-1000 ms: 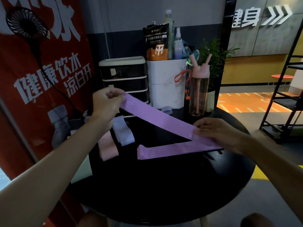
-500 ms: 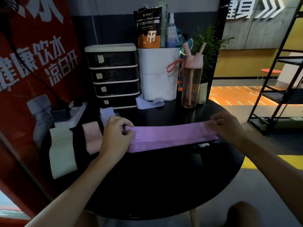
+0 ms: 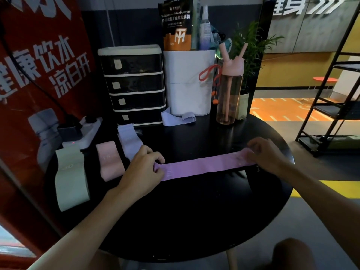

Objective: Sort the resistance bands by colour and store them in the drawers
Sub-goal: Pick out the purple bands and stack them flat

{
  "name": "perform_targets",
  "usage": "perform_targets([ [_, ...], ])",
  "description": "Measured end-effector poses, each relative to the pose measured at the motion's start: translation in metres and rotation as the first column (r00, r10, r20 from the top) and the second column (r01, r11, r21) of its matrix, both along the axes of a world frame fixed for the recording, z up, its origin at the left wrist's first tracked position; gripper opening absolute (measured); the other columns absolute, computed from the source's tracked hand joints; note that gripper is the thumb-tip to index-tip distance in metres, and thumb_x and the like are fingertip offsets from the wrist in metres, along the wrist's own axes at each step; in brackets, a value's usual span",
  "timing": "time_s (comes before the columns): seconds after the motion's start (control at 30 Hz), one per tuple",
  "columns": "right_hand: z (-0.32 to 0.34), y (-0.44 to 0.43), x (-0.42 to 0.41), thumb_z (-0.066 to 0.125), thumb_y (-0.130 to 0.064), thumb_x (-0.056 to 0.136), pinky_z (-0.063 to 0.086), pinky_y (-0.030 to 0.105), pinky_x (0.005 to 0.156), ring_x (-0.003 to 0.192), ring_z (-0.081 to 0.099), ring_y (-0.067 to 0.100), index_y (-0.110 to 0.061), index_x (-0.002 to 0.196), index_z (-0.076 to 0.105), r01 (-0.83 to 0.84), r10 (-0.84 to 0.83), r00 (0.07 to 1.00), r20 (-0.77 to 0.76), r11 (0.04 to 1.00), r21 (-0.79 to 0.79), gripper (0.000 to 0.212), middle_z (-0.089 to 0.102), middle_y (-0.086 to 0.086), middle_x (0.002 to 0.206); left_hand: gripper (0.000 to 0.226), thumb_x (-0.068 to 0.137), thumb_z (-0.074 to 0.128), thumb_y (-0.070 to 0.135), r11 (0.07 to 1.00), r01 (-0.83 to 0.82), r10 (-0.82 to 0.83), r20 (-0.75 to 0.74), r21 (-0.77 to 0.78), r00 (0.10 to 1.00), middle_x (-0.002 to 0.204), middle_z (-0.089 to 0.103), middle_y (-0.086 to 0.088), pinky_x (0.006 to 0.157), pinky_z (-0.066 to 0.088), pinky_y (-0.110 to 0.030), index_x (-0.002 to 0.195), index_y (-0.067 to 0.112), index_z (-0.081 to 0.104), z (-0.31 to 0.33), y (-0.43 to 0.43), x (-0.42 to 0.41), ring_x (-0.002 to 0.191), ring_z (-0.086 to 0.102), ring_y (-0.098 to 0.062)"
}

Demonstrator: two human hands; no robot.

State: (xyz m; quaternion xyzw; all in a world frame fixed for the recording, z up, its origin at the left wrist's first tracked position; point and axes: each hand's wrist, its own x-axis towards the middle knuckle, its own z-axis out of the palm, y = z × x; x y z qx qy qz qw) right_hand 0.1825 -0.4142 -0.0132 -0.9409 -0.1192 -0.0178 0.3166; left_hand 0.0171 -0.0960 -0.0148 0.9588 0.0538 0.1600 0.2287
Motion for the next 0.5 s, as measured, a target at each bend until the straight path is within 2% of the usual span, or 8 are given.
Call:
perform_targets([
  [0.07, 0.002, -0.001, 0.003, 0.066, -0.024, 0.091, 0.050, 0.039, 0.086, 0.102, 0.055, 0.025, -0.019, 0.128, 0.056, -0.019, 0.016, 0.999, -0.045, 0.997, -0.072, 0.039, 0.049, 0.010, 0.123, 0.025, 0.091, 0.058, 0.019, 0.996, 0.024, -0.019, -0.060, 0.086, 0.998, 0.115, 0.044, 0.006, 0.090, 0.044, -0.032, 0.114, 0.023, 0.066, 0.005, -0.002, 0.001, 0.105, 0.045, -0.014],
  [0.1, 0.003, 0.000, 0.004, 0.064, -0.028, 0.092, 0.048, 0.046, 0.094, 0.110, 0.054, 0.026, -0.023, 0.132, 0.053, -0.045, 0.039, 0.998, -0.059, 0.993, -0.110, 0.042, 0.048, 0.009, 0.130, 0.028, 0.092, 0.057, 0.021, 0.992, 0.042, -0.033, -0.077, 0.120, 0.996, 0.121, 0.046, 0.005, 0.095, 0.041, -0.033, 0.119, 0.023, 0.065, 0.009, -0.004, 0.001, 0.111, 0.044, -0.015],
  [0.2, 0.012, 0.004, 0.001, 0.061, -0.033, 0.093, 0.039, 0.053, 0.105, 0.123, 0.049, 0.027, -0.024, 0.142, 0.044, -0.129, 0.108, 0.988, -0.115, 0.973, -0.194, 0.053, 0.049, 0.006, 0.135, 0.033, 0.096, 0.055, 0.030, 0.979, 0.103, -0.079, -0.140, 0.173, 0.987, 0.130, 0.052, 0.006, 0.103, 0.038, -0.035, 0.128, 0.023, 0.062, 0.021, -0.009, 0.006, 0.118, 0.051, -0.017],
  [0.33, 0.018, 0.007, 0.000, 0.059, -0.036, 0.094, 0.033, 0.053, 0.108, 0.132, 0.041, 0.028, -0.027, 0.142, 0.044, -0.176, 0.135, 0.981, -0.141, 0.927, -0.331, 0.052, 0.047, 0.002, 0.142, 0.031, 0.098, 0.053, 0.042, 0.950, 0.212, -0.134, -0.310, 0.231, 0.941, 0.116, 0.059, 0.006, 0.098, 0.042, -0.036, 0.122, 0.025, 0.063, 0.029, -0.011, 0.013, 0.106, 0.058, -0.017],
  [0.43, 0.024, 0.008, 0.001, 0.055, -0.031, 0.097, 0.031, 0.051, 0.110, 0.136, 0.032, 0.029, -0.029, 0.146, 0.038, -0.208, 0.138, 0.972, -0.189, 0.878, -0.430, 0.052, 0.036, 0.005, 0.146, 0.036, 0.099, 0.051, 0.042, 0.923, 0.226, -0.093, -0.390, 0.310, 0.916, 0.116, 0.057, -0.001, 0.094, 0.043, -0.036, 0.123, 0.017, 0.060, 0.032, -0.010, 0.019, 0.104, 0.057, -0.020],
  [0.5, 0.026, 0.010, 0.001, 0.052, -0.028, 0.098, 0.028, 0.049, 0.110, 0.138, 0.028, 0.030, -0.028, 0.147, 0.035, -0.231, 0.144, 0.967, -0.212, 0.850, -0.474, 0.052, 0.031, 0.007, 0.147, 0.036, 0.099, 0.051, 0.043, 0.919, 0.219, -0.055, -0.443, 0.328, 0.895, 0.111, 0.057, -0.005, 0.084, 0.044, -0.035, 0.113, 0.010, 0.060, 0.033, -0.009, 0.025, 0.099, 0.057, -0.023],
])
